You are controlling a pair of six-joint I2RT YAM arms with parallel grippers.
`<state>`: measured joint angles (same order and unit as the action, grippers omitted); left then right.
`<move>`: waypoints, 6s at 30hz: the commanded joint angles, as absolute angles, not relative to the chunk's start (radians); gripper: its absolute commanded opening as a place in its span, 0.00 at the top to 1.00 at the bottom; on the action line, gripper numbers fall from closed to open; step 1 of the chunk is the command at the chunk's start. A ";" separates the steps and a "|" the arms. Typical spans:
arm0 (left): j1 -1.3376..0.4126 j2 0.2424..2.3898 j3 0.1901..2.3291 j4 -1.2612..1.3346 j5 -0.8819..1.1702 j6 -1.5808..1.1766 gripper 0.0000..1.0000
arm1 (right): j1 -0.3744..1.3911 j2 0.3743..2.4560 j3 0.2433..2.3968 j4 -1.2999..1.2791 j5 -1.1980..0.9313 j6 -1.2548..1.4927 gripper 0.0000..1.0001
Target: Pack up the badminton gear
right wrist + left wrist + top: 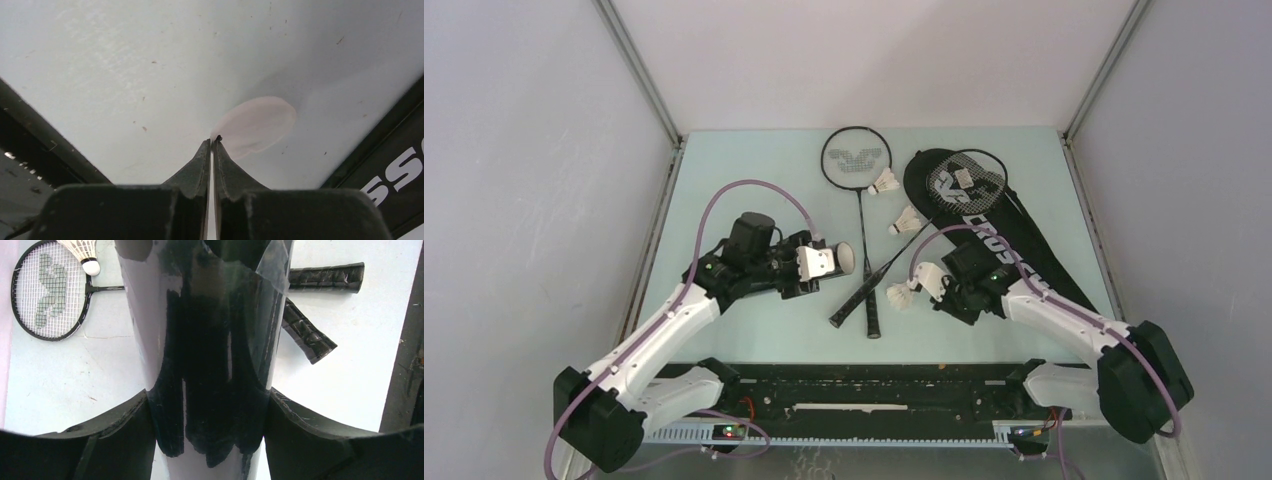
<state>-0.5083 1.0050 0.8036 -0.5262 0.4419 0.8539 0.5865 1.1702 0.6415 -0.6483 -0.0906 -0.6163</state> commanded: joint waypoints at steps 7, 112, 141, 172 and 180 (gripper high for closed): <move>-0.502 0.975 0.868 -0.518 0.482 0.844 0.74 | 0.585 1.127 0.695 -0.616 -0.117 -0.637 0.33; -0.492 0.969 0.872 -0.582 0.962 0.962 0.82 | 0.657 1.365 1.207 -0.395 -0.764 -0.238 0.33; -0.496 1.007 0.879 -0.517 0.980 0.881 0.84 | 0.698 1.322 1.198 -0.426 -0.671 -0.315 0.34; -0.467 1.013 0.813 -0.419 0.828 0.808 0.82 | 0.457 1.203 1.243 -0.491 -0.879 -0.336 0.23; -0.451 0.991 0.813 -0.445 0.791 0.836 0.80 | 0.350 1.407 1.256 -0.394 -0.656 -0.290 0.26</move>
<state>-0.4564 1.0275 0.8303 -0.4534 0.8062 0.8227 0.3897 1.2724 1.2240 -0.4484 -0.7753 -0.3092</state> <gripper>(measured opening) 0.703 0.745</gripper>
